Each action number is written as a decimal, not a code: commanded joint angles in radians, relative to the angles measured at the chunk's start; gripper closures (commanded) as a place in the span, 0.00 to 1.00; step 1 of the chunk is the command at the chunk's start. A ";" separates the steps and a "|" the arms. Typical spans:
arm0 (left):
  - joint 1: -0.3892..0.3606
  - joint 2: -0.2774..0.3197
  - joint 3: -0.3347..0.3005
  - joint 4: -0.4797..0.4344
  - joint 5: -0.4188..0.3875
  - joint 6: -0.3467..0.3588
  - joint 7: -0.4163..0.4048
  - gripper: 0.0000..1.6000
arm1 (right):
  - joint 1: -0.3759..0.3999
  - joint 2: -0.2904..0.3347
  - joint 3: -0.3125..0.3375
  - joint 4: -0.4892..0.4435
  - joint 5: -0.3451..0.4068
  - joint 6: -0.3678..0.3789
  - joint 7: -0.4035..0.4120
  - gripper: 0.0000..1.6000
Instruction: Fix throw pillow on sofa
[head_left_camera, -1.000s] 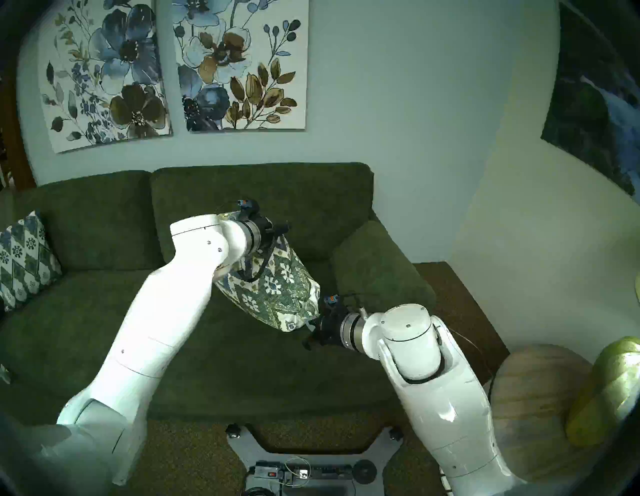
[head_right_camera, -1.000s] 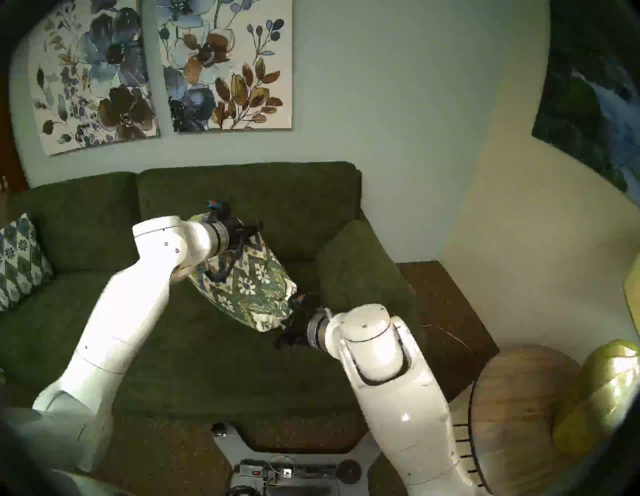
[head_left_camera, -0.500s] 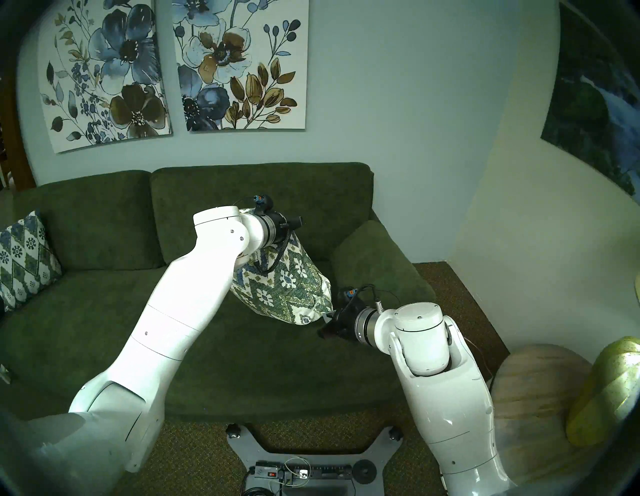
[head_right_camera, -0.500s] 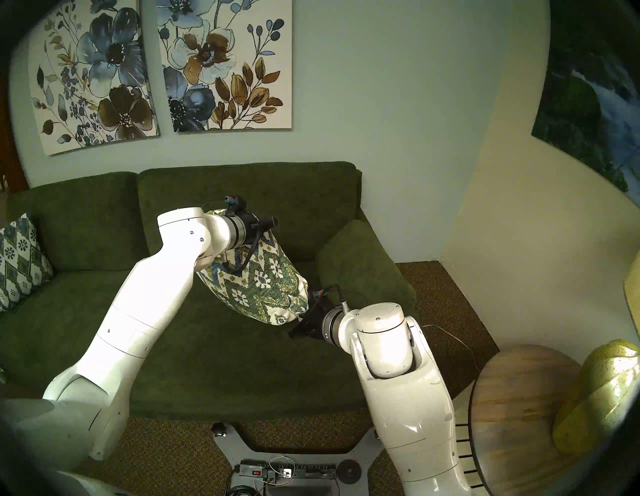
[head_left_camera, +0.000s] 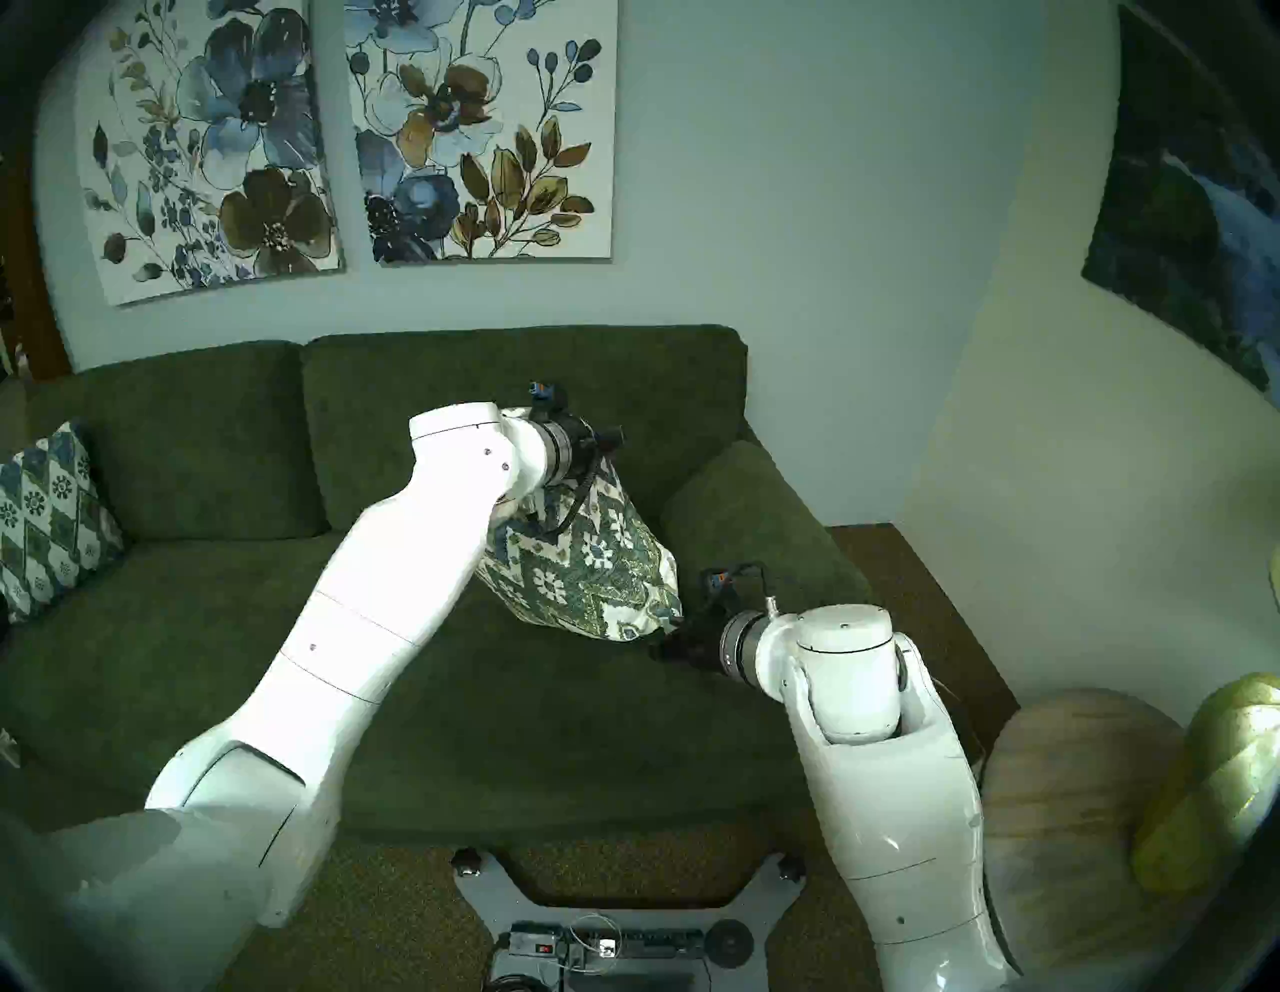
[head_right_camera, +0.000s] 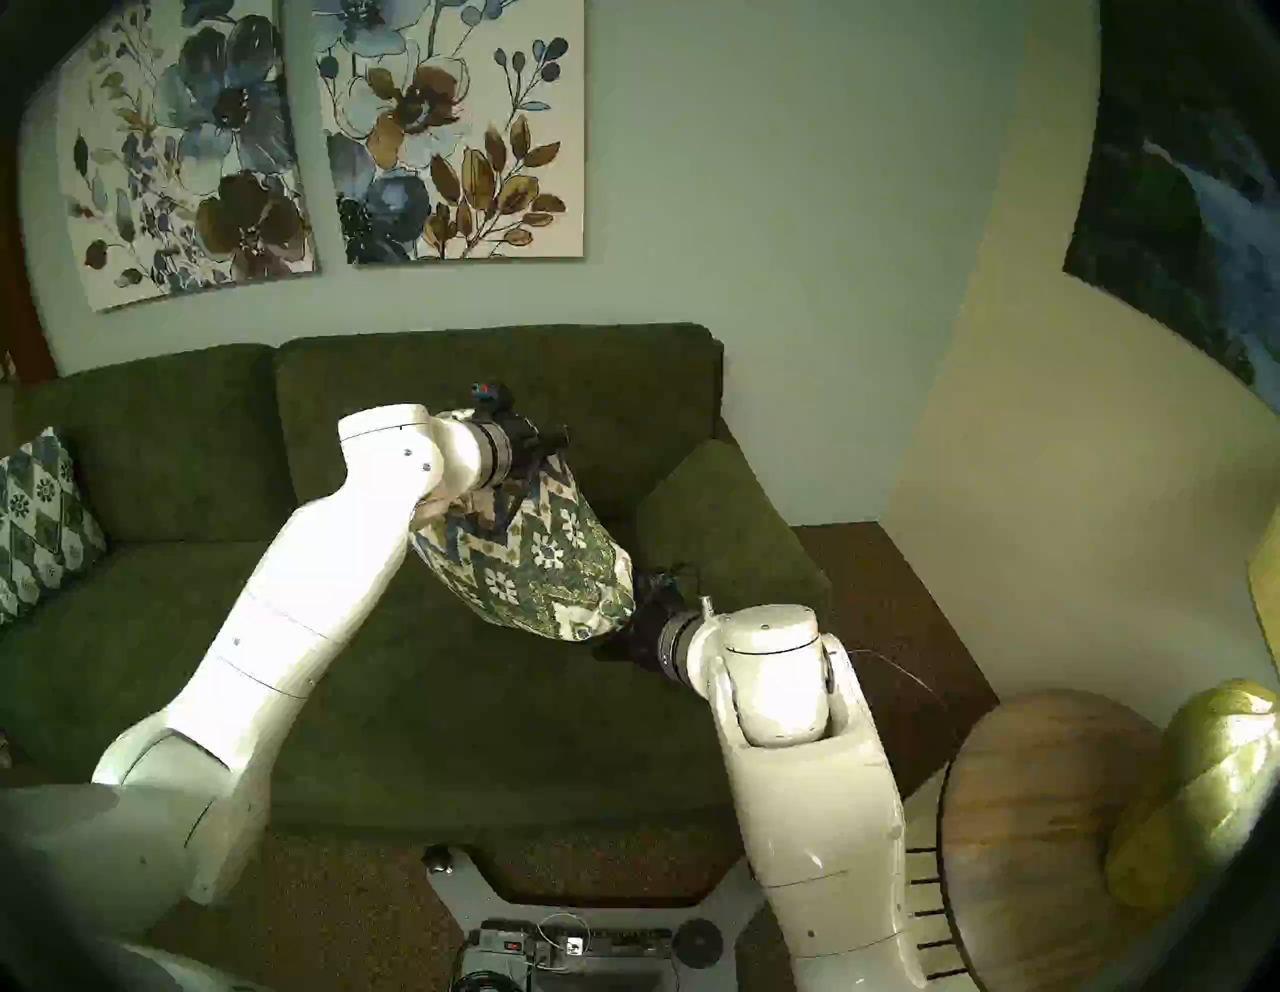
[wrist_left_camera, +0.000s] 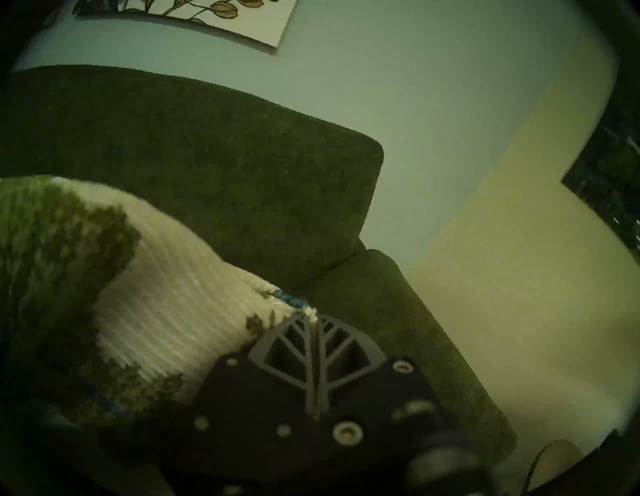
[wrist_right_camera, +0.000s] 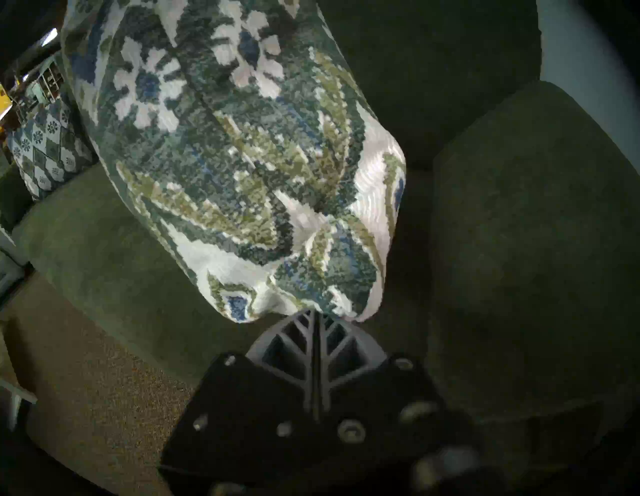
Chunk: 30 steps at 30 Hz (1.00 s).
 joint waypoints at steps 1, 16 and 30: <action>-0.042 -0.045 0.053 0.013 0.038 -0.070 -0.060 1.00 | -0.030 -0.008 0.003 -0.066 0.020 0.008 -0.052 1.00; -0.072 -0.127 0.173 0.138 0.113 -0.181 -0.121 1.00 | -0.111 -0.007 0.025 -0.130 0.070 0.000 -0.103 1.00; -0.113 -0.167 0.237 0.306 0.149 -0.266 -0.230 1.00 | -0.091 0.002 0.044 -0.081 0.098 -0.007 -0.062 0.00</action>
